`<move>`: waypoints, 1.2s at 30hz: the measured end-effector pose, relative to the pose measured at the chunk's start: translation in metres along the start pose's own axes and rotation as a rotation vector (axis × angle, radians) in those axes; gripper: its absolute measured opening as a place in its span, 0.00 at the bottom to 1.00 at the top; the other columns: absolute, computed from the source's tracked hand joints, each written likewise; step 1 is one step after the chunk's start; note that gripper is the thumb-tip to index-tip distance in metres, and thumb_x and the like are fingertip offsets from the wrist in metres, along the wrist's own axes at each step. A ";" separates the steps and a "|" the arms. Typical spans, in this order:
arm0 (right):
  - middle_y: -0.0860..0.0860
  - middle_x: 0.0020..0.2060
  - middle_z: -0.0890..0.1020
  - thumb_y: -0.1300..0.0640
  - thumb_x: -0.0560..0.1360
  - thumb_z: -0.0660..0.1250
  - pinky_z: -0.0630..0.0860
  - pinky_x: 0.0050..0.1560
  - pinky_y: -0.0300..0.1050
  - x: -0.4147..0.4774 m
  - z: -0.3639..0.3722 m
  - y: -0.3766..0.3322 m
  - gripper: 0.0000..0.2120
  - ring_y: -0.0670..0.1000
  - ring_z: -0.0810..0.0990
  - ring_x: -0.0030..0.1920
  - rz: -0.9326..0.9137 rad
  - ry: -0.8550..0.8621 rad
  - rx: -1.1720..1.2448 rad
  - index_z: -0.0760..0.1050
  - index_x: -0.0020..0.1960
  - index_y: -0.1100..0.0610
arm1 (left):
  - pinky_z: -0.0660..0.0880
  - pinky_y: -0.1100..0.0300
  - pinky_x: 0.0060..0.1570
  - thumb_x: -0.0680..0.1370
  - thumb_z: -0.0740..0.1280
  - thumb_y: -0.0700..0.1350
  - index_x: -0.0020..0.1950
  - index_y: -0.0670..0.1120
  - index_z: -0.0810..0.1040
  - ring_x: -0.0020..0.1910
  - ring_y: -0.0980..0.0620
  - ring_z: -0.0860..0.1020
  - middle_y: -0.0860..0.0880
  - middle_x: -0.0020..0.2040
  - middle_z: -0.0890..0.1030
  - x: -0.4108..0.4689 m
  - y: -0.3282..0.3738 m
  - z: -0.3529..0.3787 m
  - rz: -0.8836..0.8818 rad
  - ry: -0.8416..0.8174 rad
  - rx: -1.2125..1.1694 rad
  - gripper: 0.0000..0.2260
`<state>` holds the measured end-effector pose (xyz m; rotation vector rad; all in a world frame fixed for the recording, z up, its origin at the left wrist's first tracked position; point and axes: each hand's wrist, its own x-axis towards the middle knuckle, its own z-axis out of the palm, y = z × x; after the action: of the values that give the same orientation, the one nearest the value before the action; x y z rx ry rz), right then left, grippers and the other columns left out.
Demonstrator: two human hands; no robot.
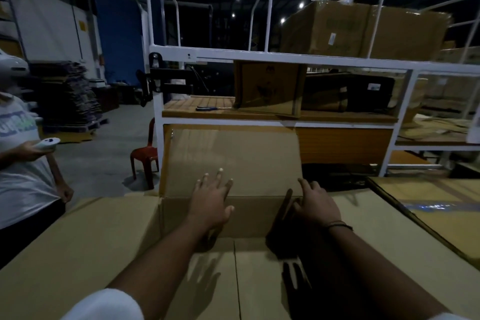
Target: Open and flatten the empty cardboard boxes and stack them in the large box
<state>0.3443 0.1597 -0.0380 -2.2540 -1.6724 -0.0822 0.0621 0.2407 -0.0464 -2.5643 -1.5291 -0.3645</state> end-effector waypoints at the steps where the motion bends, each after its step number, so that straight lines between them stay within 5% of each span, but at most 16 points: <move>1: 0.57 0.68 0.72 0.46 0.79 0.68 0.76 0.64 0.53 -0.003 -0.004 0.005 0.34 0.58 0.74 0.66 -0.009 0.006 -0.004 0.58 0.81 0.50 | 0.51 0.42 0.80 0.79 0.65 0.63 0.84 0.58 0.53 0.82 0.37 0.52 0.46 0.85 0.47 0.000 0.011 -0.002 0.025 0.001 -0.006 0.36; 11: 0.55 0.69 0.72 0.47 0.79 0.68 0.77 0.63 0.54 -0.034 -0.076 0.105 0.31 0.56 0.74 0.65 -0.018 0.138 0.054 0.62 0.79 0.51 | 0.53 0.43 0.80 0.80 0.64 0.63 0.83 0.59 0.55 0.82 0.39 0.54 0.47 0.85 0.52 0.015 0.164 -0.032 0.186 0.005 -0.099 0.34; 19: 0.55 0.69 0.73 0.47 0.79 0.68 0.77 0.61 0.55 -0.074 -0.136 0.271 0.25 0.56 0.75 0.65 0.029 0.157 0.038 0.70 0.74 0.51 | 0.60 0.42 0.76 0.77 0.66 0.66 0.82 0.60 0.60 0.82 0.41 0.57 0.50 0.84 0.56 0.009 0.384 -0.044 0.250 -0.051 -0.297 0.35; 24: 0.53 0.67 0.75 0.46 0.78 0.68 0.78 0.60 0.52 -0.102 -0.162 0.369 0.24 0.55 0.76 0.63 0.055 0.153 -0.017 0.72 0.72 0.52 | 0.62 0.42 0.75 0.75 0.61 0.74 0.81 0.60 0.61 0.80 0.40 0.59 0.49 0.84 0.56 0.012 0.495 -0.047 0.350 -0.030 -0.220 0.37; 32: 0.53 0.55 0.77 0.38 0.80 0.61 0.74 0.58 0.54 -0.130 -0.152 0.455 0.18 0.57 0.77 0.56 0.090 0.093 -0.033 0.76 0.59 0.52 | 0.56 0.37 0.77 0.72 0.58 0.79 0.83 0.60 0.56 0.81 0.35 0.54 0.46 0.85 0.51 0.013 0.561 -0.024 0.269 -0.205 -0.086 0.44; 36: 0.52 0.57 0.77 0.37 0.81 0.60 0.70 0.63 0.55 -0.133 -0.144 0.472 0.20 0.55 0.76 0.59 0.074 0.128 0.009 0.76 0.61 0.50 | 0.54 0.34 0.76 0.70 0.55 0.82 0.83 0.60 0.52 0.80 0.32 0.53 0.46 0.85 0.52 0.014 0.570 -0.006 0.208 -0.289 -0.044 0.47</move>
<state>0.7682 -0.1257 -0.0419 -2.2510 -1.5193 -0.1966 0.5686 -0.0207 -0.0314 -2.8780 -1.3239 -0.0020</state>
